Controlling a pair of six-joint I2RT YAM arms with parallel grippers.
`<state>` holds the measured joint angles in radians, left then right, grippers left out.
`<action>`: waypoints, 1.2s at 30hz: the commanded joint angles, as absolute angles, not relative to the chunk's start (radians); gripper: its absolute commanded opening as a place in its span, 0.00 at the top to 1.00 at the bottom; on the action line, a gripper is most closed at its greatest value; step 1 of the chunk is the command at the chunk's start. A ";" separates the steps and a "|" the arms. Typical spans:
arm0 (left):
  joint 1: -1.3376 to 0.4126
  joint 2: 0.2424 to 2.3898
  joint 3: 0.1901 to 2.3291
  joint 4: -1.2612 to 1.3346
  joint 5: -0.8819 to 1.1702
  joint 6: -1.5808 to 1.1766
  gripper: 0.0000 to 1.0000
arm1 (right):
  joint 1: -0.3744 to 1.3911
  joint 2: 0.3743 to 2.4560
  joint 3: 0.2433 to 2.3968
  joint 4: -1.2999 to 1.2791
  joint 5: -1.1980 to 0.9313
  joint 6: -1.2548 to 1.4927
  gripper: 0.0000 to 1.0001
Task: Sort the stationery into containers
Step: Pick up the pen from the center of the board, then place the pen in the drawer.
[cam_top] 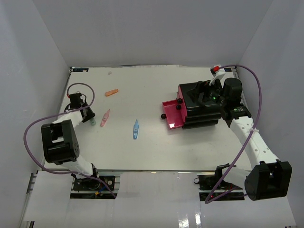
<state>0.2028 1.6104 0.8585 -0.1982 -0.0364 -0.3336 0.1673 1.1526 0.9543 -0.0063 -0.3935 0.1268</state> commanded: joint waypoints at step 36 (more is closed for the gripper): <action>-0.704 1.902 1.243 0.264 0.164 -1.020 0.52 | 0.173 1.051 0.977 0.002 -0.388 0.152 0.10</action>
<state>-0.6895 1.9083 1.2053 0.2394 0.1898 -1.0050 0.1707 1.0813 0.9600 -0.0090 -0.4000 0.1535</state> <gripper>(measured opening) 0.433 0.904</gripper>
